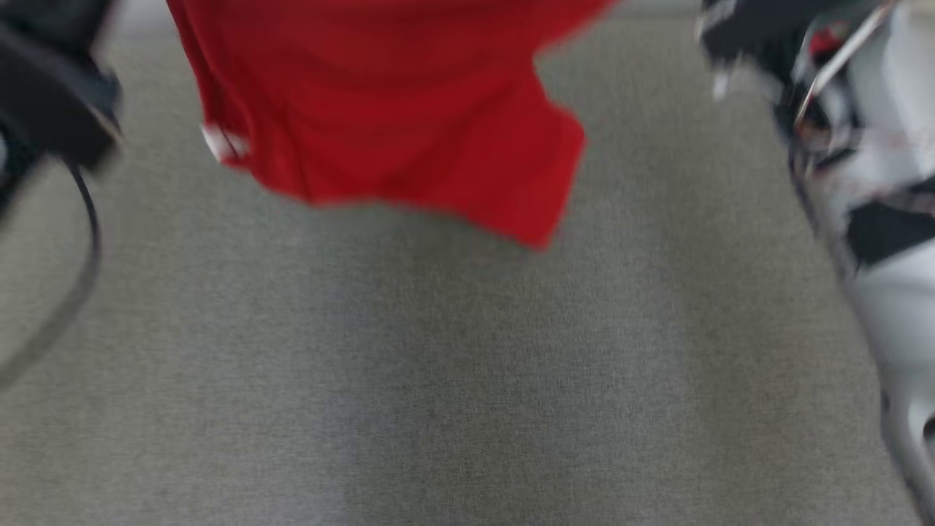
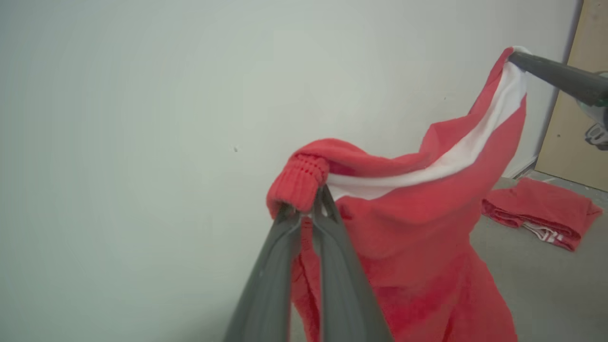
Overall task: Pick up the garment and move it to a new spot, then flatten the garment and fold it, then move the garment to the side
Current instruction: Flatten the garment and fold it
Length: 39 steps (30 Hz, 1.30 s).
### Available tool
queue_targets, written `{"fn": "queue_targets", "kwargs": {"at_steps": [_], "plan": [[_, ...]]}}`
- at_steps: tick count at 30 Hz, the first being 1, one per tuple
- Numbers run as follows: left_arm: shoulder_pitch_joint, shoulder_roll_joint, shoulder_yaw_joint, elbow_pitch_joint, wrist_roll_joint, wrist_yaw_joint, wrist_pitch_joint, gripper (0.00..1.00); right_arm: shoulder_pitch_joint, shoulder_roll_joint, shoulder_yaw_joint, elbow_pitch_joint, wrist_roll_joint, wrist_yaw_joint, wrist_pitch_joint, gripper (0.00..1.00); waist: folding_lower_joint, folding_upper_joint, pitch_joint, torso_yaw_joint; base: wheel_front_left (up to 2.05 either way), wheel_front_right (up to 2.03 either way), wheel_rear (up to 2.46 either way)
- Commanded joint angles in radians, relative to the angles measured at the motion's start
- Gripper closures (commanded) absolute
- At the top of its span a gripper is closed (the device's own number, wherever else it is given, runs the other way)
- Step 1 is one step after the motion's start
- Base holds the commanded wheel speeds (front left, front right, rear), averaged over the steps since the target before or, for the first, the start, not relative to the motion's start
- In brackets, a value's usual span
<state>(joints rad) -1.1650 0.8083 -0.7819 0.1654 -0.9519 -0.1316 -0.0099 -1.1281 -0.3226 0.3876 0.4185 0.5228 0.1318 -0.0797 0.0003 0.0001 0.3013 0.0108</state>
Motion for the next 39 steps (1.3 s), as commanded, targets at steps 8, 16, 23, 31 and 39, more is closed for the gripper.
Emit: {"fn": "queue_targets", "kwargs": {"at_steps": [8, 16, 23, 31, 39], "plan": [[-0.405, -0.023, -0.057, 0.145, -0.138, 0.003, 0.027, 1.0, -0.382, 0.084, -0.098, 0.248, 0.085, -0.003, 0.04, 1.0, -0.0003, -0.0001, 0.235, -0.056, 0.0, 0.0, 0.0], [-0.663, -0.076, -0.145, 0.263, -0.166, 0.003, -0.007, 1.0, -0.624, 0.123, -0.118, 0.422, 0.055, -0.003, -0.001, 1.0, -0.0003, -0.0001, 0.291, -0.073, 0.0, 0.0, 0.0], [-0.697, -0.078, -0.267, 0.301, -0.206, 0.003, -0.06, 1.0, -0.635, 0.127, -0.093, 0.493, 0.076, -0.003, -0.048, 1.0, -0.0003, -0.0001, 0.328, -0.083, 0.0, 0.0, 0.0], [-0.411, -0.063, -0.288, 0.213, -0.373, 0.003, -0.25, 1.0, -0.36, 0.038, -0.003, 0.389, 0.198, -0.003, -0.114, 1.0, -0.0003, -0.0001, 0.283, -0.065, 0.0, 0.0, 0.0], [-0.003, -0.1, -0.127, 0.064, -0.295, 0.003, -0.255, 1.0, 0.042, -0.095, 0.014, 0.153, 0.323, -0.003, -0.147, 1.0, -0.0003, -0.0001, 0.182, -0.043, 0.0, 0.0, 0.0]]}}
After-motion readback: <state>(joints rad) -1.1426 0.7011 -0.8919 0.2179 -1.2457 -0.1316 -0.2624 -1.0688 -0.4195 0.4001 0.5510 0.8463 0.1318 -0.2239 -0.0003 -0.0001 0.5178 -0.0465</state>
